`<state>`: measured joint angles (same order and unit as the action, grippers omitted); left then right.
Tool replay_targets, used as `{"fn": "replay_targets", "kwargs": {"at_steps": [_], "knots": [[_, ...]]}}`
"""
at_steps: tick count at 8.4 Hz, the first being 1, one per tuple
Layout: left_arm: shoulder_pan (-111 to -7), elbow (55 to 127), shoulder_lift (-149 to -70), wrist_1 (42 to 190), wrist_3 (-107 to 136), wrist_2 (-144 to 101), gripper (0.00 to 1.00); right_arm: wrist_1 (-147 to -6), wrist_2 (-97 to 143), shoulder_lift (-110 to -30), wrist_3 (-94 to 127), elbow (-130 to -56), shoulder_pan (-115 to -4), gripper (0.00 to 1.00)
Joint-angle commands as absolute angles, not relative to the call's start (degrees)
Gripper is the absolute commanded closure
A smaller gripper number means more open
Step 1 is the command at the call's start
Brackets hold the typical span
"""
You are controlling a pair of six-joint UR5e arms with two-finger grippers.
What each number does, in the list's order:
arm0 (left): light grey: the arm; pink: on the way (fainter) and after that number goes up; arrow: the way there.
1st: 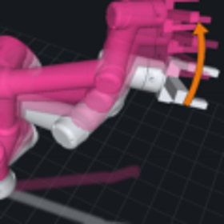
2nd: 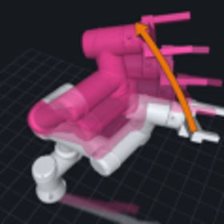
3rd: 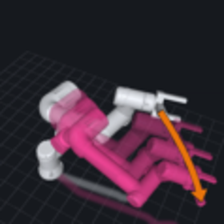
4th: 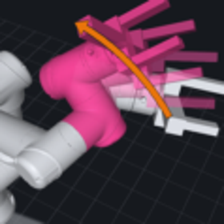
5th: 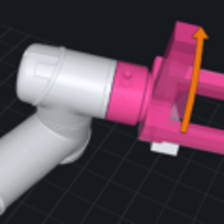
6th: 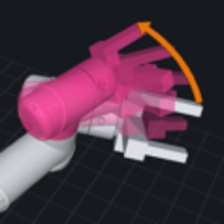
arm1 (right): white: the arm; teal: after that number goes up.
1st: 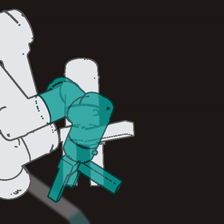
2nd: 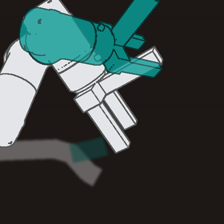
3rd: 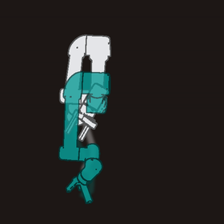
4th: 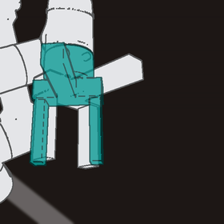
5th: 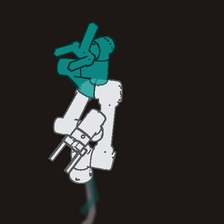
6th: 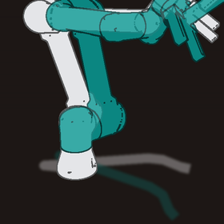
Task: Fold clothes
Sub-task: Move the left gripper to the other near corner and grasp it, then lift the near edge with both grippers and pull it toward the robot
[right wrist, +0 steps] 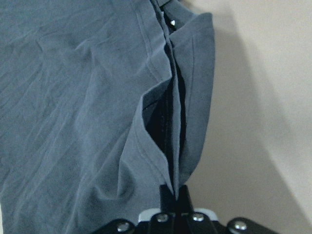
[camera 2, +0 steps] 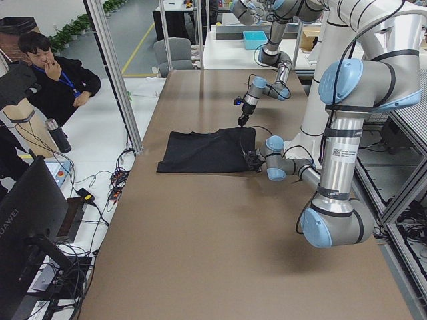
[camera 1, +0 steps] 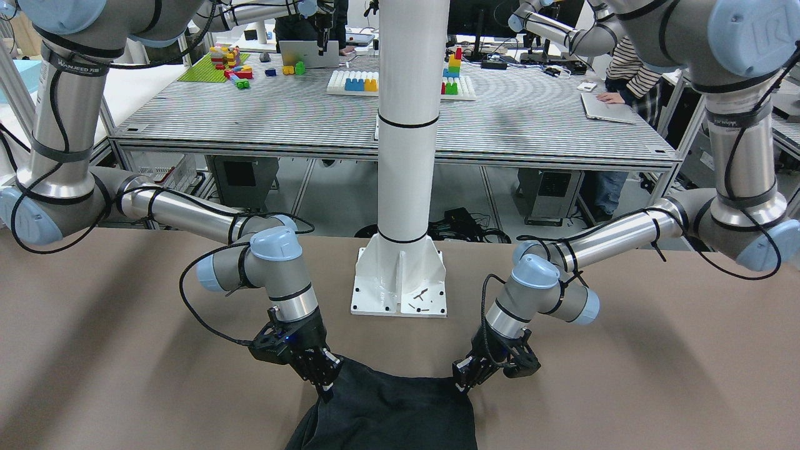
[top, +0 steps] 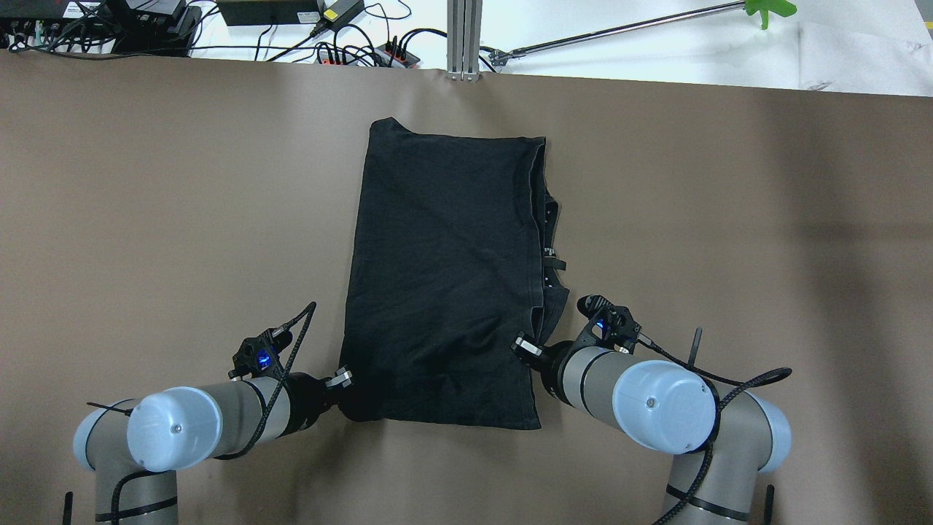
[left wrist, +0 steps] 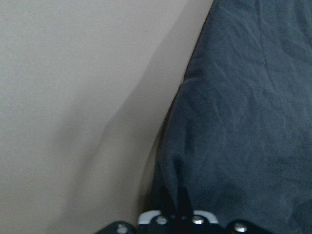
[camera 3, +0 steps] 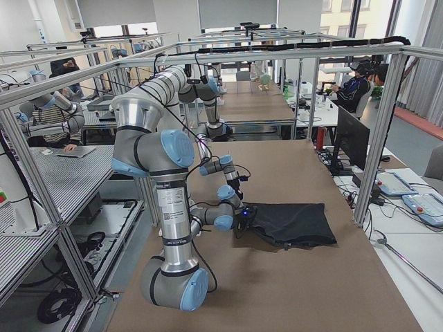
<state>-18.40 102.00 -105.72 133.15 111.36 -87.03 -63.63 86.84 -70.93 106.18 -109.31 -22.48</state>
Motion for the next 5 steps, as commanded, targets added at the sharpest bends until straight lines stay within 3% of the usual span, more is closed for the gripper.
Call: {"fn": "replay_targets", "kwargs": {"at_steps": [1,5], "knots": [[-18.5,103.5,-105.6,133.2,111.4,-86.9,1.00,-63.6,86.8,-71.0,106.0,-109.3,-22.5,1.00],[-18.5,109.6,-105.1,133.1,111.0,-87.9,1.00,-63.5,87.5,-72.8,105.9,-110.5,-22.0,1.00]]}}
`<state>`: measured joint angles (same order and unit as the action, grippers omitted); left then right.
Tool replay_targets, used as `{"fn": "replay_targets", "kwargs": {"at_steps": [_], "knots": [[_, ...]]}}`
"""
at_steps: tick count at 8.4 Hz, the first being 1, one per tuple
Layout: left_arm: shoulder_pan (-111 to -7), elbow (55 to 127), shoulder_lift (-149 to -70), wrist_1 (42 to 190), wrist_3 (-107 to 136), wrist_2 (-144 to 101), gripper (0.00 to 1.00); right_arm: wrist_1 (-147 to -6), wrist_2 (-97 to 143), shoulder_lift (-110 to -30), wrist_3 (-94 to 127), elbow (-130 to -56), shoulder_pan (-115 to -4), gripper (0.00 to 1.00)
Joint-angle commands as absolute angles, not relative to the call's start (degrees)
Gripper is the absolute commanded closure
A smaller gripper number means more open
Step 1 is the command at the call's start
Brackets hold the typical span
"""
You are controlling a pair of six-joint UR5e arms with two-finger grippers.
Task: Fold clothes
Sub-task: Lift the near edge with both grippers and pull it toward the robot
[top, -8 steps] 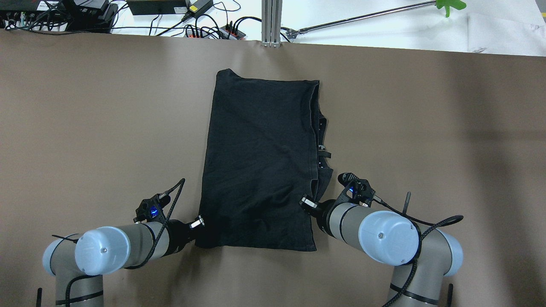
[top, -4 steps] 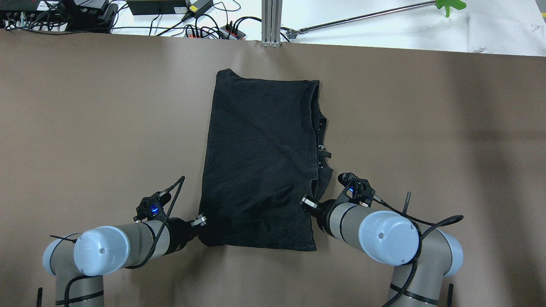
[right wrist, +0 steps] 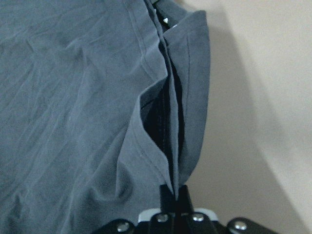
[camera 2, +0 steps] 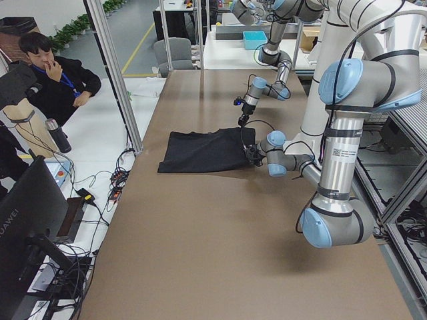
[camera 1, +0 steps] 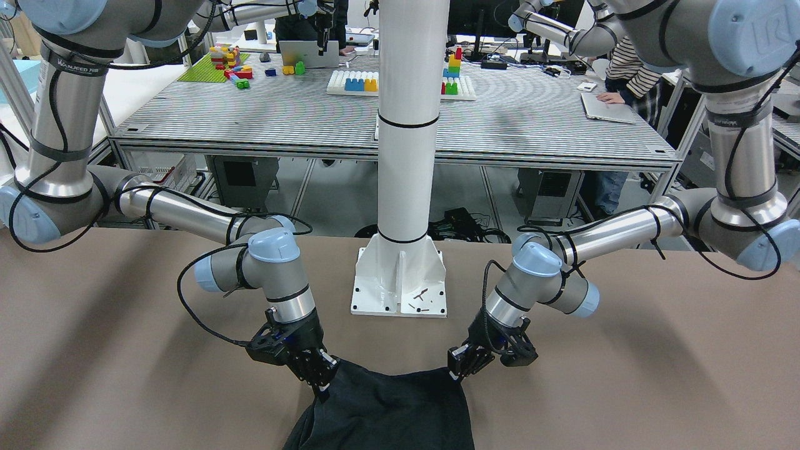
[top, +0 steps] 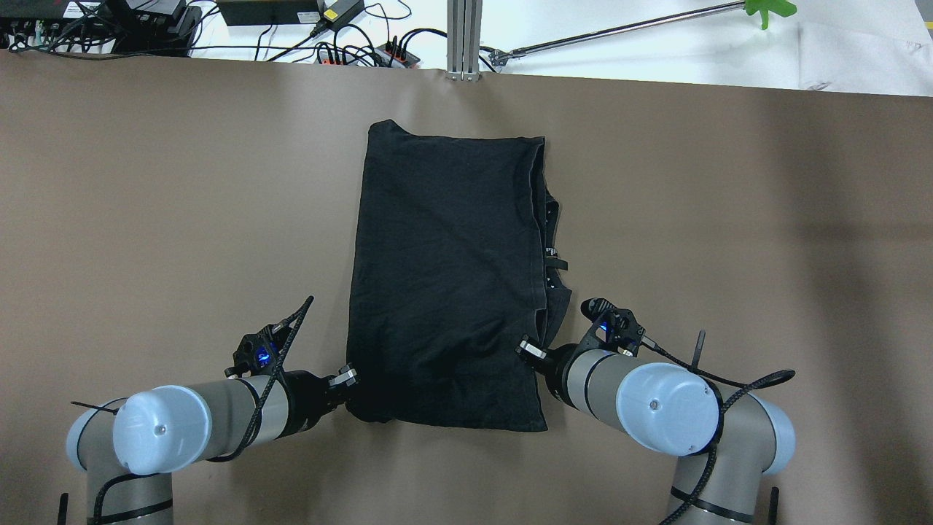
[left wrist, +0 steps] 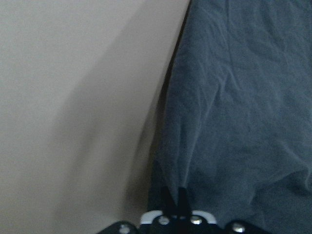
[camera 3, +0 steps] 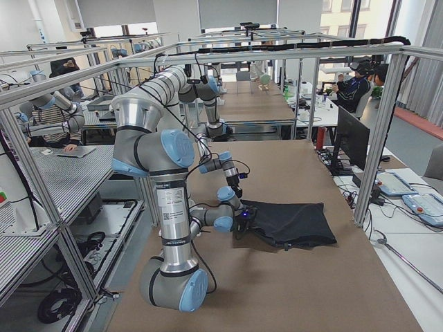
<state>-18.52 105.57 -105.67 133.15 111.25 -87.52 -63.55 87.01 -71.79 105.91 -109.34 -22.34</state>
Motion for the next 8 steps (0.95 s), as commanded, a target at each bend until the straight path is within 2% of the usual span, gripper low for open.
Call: {"fn": "replay_targets", "kwargs": {"at_steps": [1,3,5,8], "knots": [[-18.1,113.7,-103.5,132.8,111.2,-88.1,1.00,-63.6,87.6,-75.4,106.0,-113.3,-19.9,1.00],[-14.5,124.3,-96.7,132.7,111.5,-88.9,1.00,-63.7,86.9,-84.0,106.5,-124.2,-12.8,1.00],[-14.9,131.5,-96.0,126.1,111.1,-90.0,1.00,-65.6,86.9,-84.4,106.5,-128.1,-12.3,1.00],[-25.6,126.3,-106.0,115.2,105.3,-93.5,1.00,-70.2,87.8,-79.8,104.8,-125.2,-18.0,1.00]]}}
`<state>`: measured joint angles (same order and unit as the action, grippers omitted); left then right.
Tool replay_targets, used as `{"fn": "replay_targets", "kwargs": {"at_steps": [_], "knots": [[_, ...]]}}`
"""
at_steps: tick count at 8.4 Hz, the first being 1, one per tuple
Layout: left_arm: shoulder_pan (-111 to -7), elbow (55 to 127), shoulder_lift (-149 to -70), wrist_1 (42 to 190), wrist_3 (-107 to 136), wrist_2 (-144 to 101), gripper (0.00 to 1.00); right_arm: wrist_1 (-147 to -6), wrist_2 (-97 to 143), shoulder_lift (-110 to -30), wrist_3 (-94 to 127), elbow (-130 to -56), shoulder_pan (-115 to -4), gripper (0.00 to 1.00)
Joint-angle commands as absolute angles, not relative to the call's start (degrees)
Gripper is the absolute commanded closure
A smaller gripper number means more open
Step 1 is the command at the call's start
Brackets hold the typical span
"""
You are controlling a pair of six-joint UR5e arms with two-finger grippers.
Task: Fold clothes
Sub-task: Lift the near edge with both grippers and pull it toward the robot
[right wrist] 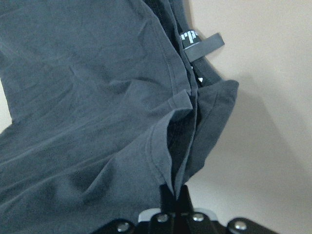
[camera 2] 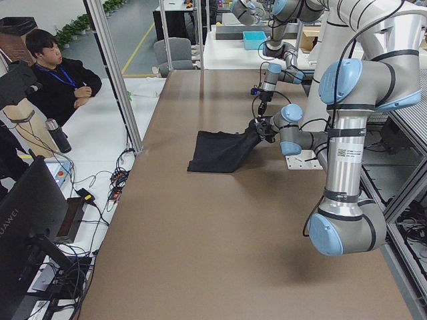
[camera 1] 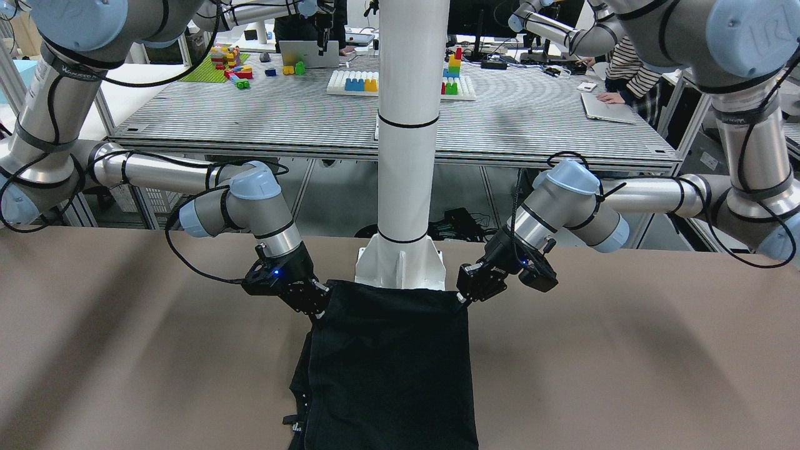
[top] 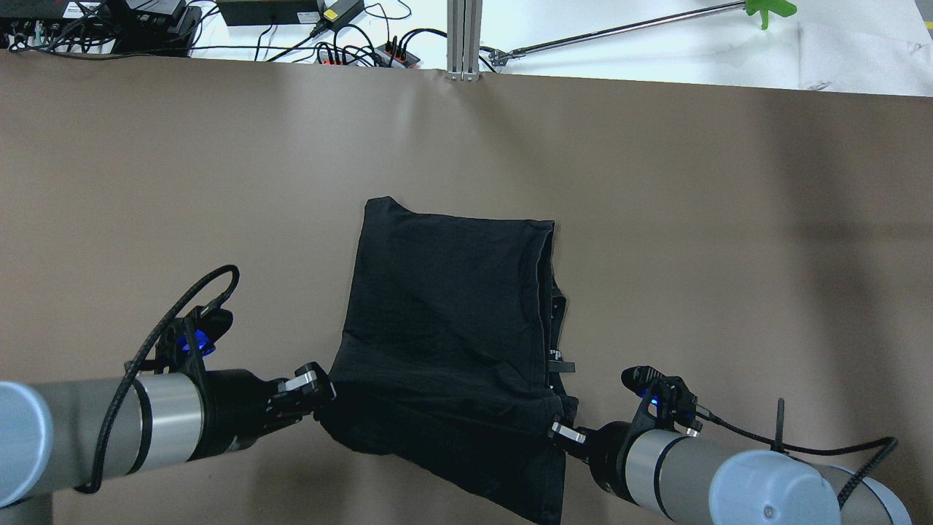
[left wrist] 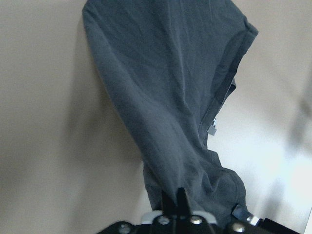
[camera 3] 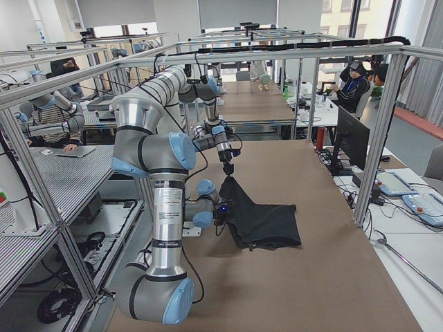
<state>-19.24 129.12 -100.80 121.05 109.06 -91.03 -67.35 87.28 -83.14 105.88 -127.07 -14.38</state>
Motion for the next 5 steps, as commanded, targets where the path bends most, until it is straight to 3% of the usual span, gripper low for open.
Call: {"fn": "replay_targets", "kwargs": {"at_steps": [1,5], "knots": [[-30.0,123.7,-107.3,114.7,103.6,-97.3,1.00,-71.4,87.6,-77.2,102.5,-123.3,-19.4,1.00],[-37.3,112.7,-114.1,114.3,100.5,-99.5,1.00,-74.7,87.5,-69.8,97.4,-117.5,-26.1,1.00]]}}
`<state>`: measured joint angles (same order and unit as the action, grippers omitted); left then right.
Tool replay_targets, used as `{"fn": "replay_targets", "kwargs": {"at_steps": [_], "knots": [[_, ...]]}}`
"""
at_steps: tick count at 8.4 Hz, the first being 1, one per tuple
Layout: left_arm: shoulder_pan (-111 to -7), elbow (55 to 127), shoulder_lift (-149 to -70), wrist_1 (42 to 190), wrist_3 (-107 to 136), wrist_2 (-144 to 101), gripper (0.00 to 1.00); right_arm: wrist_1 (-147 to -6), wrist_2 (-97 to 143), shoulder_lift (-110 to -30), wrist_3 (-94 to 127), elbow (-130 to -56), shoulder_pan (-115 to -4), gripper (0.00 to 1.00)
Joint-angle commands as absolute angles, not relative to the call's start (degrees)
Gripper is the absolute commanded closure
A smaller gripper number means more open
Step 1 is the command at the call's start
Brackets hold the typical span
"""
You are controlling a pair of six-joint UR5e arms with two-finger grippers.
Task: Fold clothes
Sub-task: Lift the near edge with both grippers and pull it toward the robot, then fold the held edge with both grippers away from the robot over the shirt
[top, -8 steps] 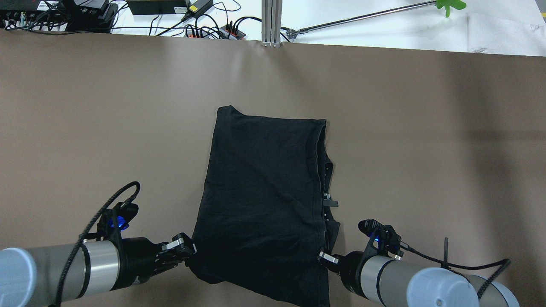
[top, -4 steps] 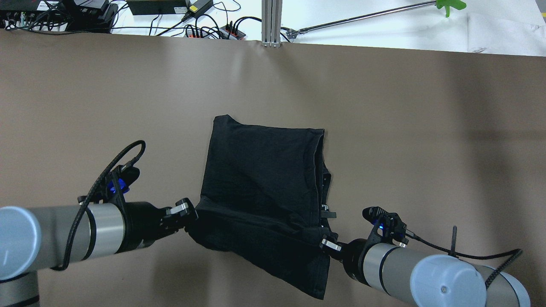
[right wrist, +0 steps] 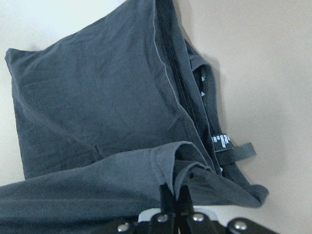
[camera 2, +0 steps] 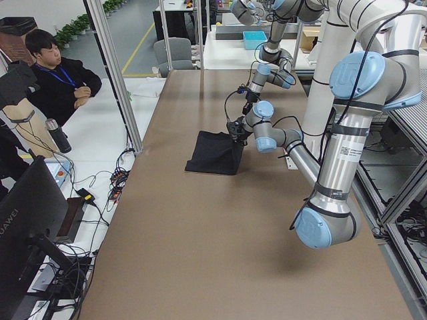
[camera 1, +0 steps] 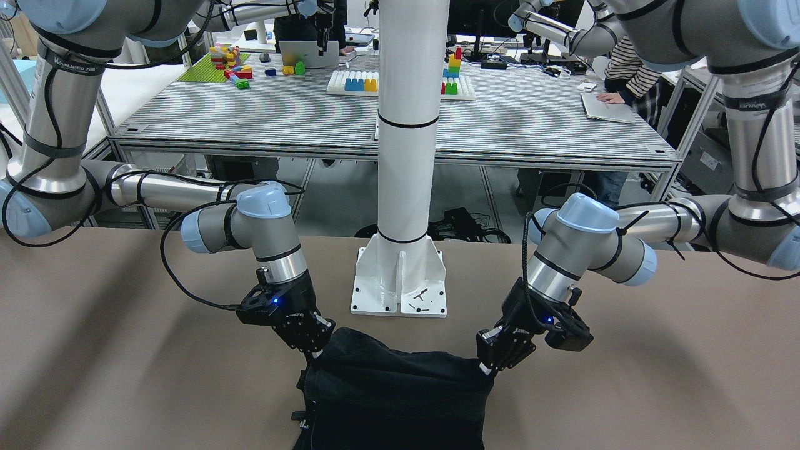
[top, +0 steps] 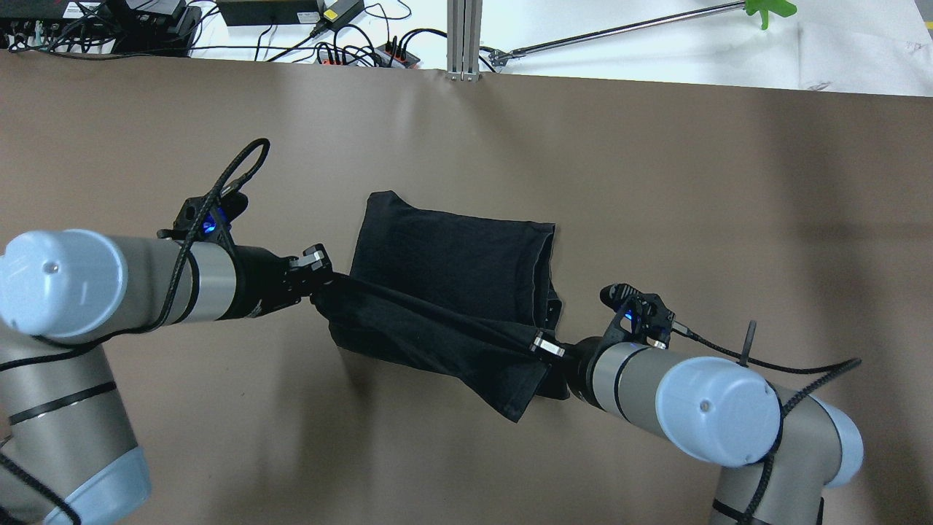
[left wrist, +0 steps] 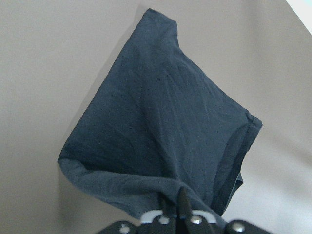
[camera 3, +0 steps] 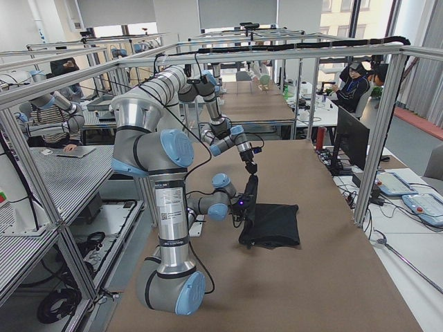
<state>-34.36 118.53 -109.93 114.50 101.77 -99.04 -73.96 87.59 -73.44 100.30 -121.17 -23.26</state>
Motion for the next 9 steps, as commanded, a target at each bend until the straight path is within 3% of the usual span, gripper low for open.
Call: {"fn": "replay_targets", "kwargs": {"at_steps": [1,6,7,8,9], "knots": [[-38.9,109.5,-116.3,114.4,100.4,-99.5,1.00,-74.7,87.5,-67.4,96.8,-114.4,-27.7,1.00],[-42.4,88.2,-128.9,114.7,91.3,-99.1,1.00,-72.5,87.5,-57.4,91.3,-96.1,-33.1,0.96],[-42.5,82.7,-131.8,115.2,90.5,-98.9,0.87,-70.4,87.5,-56.9,91.2,-92.8,-33.8,0.84],[-42.9,78.4,-134.6,115.5,89.7,-98.8,0.22,-69.0,87.8,-56.2,89.8,-90.2,-35.4,0.35],[-43.7,77.4,-136.9,115.4,87.6,-98.9,0.06,-69.0,91.9,-55.4,86.5,-90.3,-37.9,0.20]]}}
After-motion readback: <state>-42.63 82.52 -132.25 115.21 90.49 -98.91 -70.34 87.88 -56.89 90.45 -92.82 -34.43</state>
